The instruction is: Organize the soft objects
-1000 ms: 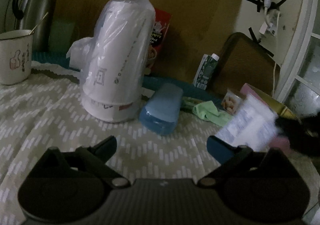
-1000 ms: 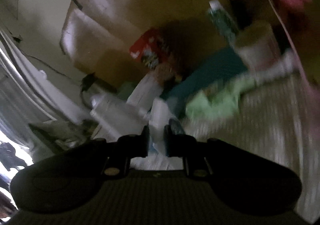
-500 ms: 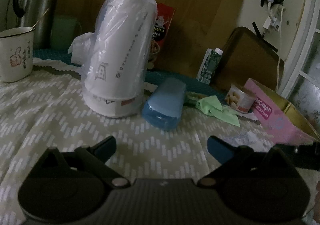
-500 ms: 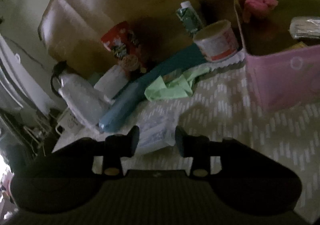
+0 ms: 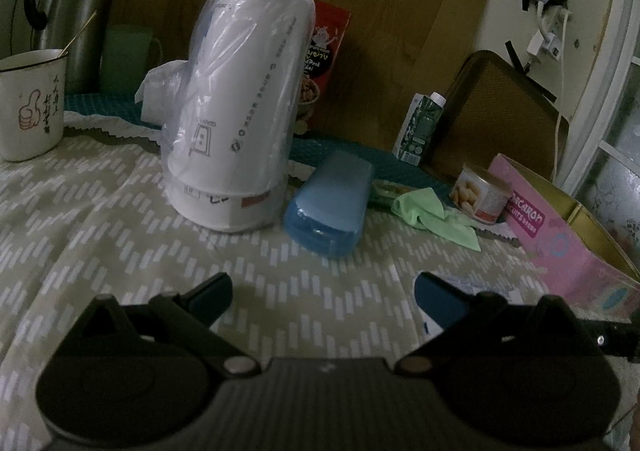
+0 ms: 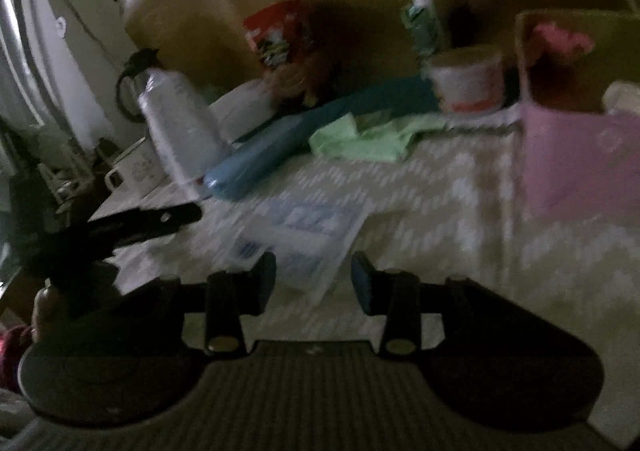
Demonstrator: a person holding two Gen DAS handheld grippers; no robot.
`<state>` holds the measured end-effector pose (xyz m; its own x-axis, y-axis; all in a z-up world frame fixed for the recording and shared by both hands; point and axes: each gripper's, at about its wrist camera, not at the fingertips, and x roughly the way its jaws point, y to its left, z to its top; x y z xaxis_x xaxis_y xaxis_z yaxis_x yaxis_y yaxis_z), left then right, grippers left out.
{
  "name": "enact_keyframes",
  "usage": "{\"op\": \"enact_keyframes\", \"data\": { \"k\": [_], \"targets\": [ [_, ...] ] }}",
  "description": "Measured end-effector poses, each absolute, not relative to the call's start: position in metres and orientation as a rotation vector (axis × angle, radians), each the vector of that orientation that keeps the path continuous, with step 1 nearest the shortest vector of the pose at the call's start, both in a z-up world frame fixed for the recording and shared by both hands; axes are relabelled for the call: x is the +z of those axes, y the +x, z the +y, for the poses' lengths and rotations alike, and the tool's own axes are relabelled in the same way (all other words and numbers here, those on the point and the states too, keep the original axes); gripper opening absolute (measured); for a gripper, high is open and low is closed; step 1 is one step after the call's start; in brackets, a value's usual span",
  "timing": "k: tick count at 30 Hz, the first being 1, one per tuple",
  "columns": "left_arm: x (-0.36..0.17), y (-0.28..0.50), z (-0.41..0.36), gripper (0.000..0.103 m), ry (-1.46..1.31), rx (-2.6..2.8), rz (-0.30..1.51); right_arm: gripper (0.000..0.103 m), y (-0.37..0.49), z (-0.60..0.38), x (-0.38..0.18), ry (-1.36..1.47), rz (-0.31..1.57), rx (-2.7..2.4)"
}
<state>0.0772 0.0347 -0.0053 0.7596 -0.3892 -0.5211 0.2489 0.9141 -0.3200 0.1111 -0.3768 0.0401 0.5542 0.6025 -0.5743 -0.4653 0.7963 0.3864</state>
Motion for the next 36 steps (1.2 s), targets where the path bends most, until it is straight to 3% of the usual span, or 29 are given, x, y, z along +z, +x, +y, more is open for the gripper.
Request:
{"op": "enact_keyframes", "data": {
  "k": [7, 13, 20, 36],
  "targets": [
    [-0.006, 0.078, 0.034, 0.101, -0.238, -0.363, 0.622, 0.046, 0.113, -0.383, 0.039, 0.191, 0.727, 0.571],
    [-0.006, 0.078, 0.036, 0.101, -0.248, -0.376, 0.625, 0.061, 0.11, -0.372, 0.04, 0.117, 0.701, 0.583],
    [-0.006, 0.078, 0.036, 0.102, -0.255, -0.398, 0.628, 0.069, 0.108, -0.353, 0.034, 0.017, 0.705, 0.611],
    [-0.007, 0.079, 0.039, 0.102, -0.284, -0.425, 0.634, 0.078, 0.105, -0.323, 0.023, -0.124, 0.686, 0.611]
  ]
}}
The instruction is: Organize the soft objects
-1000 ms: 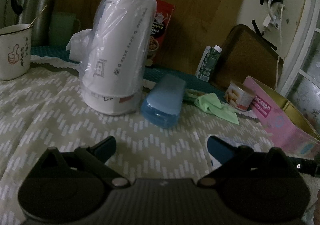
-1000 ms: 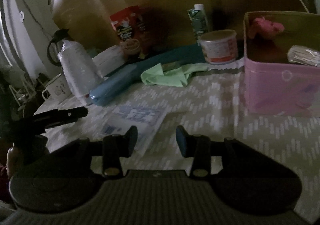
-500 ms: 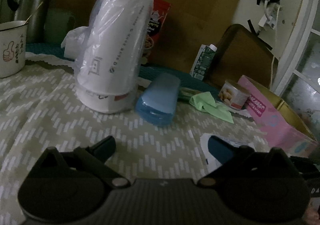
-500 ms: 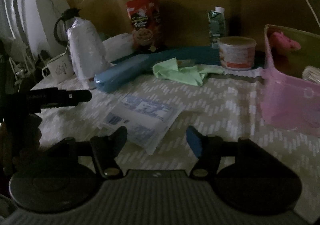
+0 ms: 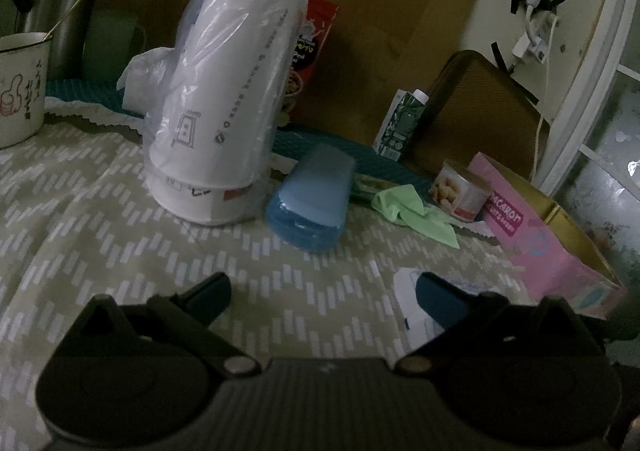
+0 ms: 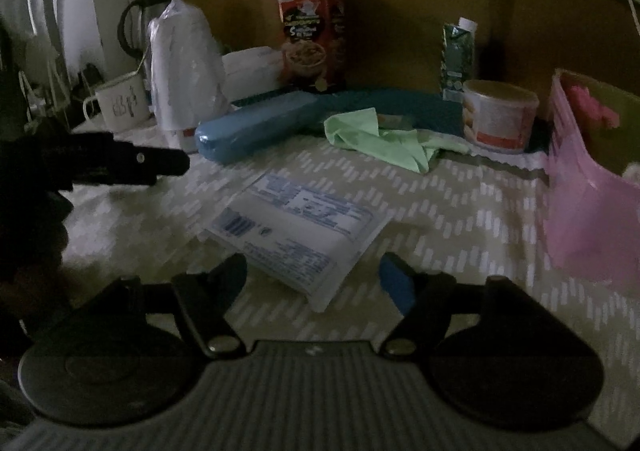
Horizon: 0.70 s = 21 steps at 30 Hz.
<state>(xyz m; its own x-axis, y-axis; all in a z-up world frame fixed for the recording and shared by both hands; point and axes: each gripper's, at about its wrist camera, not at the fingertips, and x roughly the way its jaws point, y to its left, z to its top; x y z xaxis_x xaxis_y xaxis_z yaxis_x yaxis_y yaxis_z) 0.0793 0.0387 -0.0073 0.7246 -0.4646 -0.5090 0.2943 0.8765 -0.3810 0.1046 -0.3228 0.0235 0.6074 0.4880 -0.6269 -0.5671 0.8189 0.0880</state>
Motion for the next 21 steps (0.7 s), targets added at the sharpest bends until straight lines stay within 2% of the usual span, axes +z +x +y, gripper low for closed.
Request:
{"op": "enact_keyframes", "data": {
  "k": [6, 21],
  "targets": [
    [-0.007, 0.079, 0.038, 0.102, -0.281, -0.429, 0.635, 0.079, 0.101, -0.311, 0.019, -0.222, 0.644, 0.604],
    [-0.006, 0.078, 0.043, 0.102, -0.316, -0.47, 0.623, 0.082, 0.107, -0.29, 0.016, -0.238, 0.616, 0.627]
  ]
}}
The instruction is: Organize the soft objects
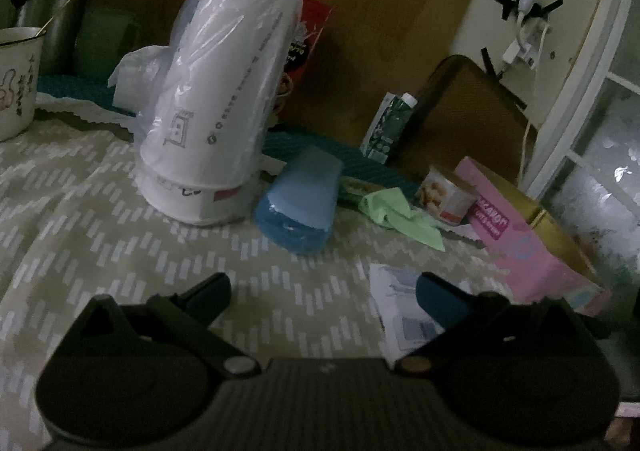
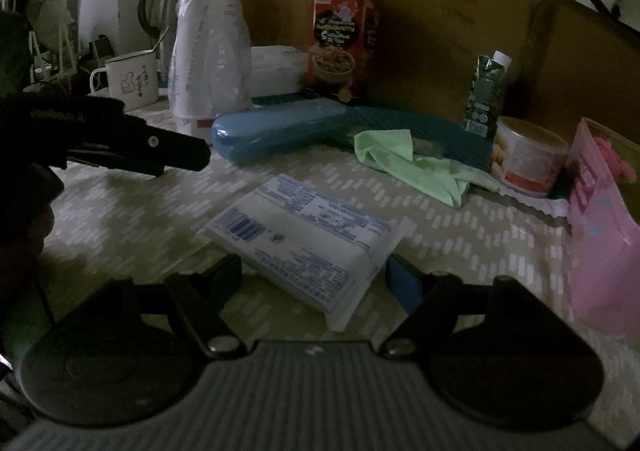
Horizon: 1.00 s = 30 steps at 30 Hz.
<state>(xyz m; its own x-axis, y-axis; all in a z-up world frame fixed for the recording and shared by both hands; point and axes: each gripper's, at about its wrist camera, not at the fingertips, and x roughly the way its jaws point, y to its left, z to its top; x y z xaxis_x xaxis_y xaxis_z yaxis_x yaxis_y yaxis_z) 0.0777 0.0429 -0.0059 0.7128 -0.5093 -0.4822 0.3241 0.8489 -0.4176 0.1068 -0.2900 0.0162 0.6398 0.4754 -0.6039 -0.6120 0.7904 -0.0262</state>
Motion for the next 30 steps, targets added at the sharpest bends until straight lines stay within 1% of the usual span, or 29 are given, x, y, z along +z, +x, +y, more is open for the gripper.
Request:
{"op": "enact_keyframes", "data": {
  "k": [8, 26, 30],
  "targets": [
    [-0.005, 0.077, 0.035, 0.102, -0.315, -0.516, 0.649, 0.083, 0.107, -0.293, 0.015, -0.215, 0.621, 0.64],
    [-0.007, 0.085, -0.031, 0.102, -0.287, -0.614, 0.704, 0.083, 0.106, -0.296, 0.015, -0.206, 0.619, 0.665],
    [-0.007, 0.079, -0.044, 0.102, -0.238, -0.611, 0.697, 0.081, 0.105, -0.297, 0.015, -0.207, 0.616, 0.675]
  ]
}}
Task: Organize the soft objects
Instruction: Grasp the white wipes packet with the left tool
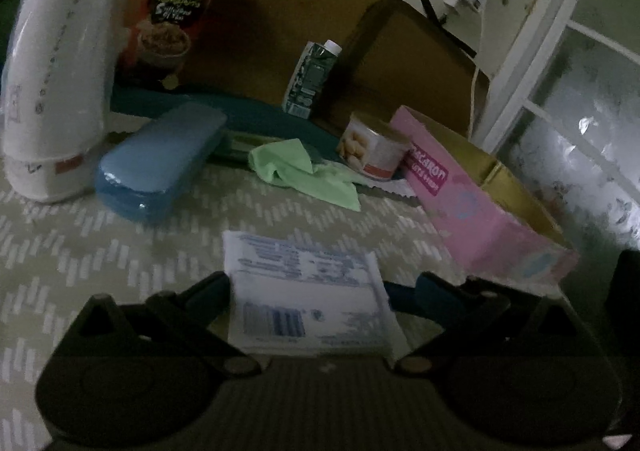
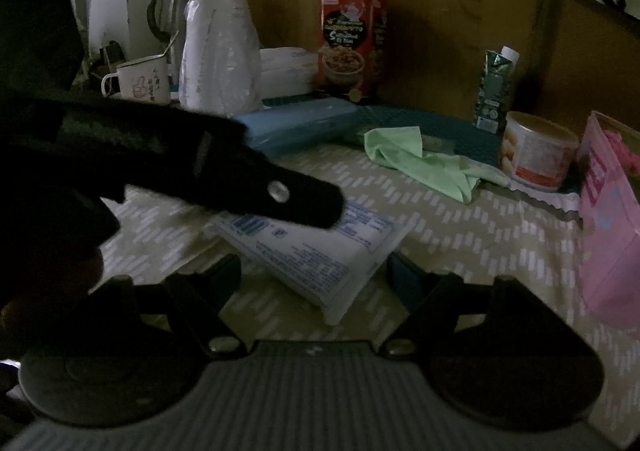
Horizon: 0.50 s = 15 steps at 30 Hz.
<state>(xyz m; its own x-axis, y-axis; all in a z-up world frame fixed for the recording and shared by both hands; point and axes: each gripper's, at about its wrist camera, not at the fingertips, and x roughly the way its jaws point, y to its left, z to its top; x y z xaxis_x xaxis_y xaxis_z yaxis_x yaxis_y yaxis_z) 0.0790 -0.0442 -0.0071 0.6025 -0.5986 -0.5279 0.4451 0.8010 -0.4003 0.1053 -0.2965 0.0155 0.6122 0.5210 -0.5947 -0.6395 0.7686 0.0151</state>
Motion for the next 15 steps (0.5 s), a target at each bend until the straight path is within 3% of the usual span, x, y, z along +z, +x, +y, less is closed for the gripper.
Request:
{"op": "enact_keyframes", "data": {
  "k": [4, 15],
  "targets": [
    [-0.007, 0.075, -0.047, 0.102, -0.247, -0.617, 0.697, 0.072, 0.104, -0.297, 0.016, -0.202, 0.607, 0.663],
    [0.001, 0.065, -0.052, 0.101, -0.261, -0.624, 0.69, 0.069, 0.087, -0.3, 0.02, -0.183, 0.545, 0.648]
  ]
}}
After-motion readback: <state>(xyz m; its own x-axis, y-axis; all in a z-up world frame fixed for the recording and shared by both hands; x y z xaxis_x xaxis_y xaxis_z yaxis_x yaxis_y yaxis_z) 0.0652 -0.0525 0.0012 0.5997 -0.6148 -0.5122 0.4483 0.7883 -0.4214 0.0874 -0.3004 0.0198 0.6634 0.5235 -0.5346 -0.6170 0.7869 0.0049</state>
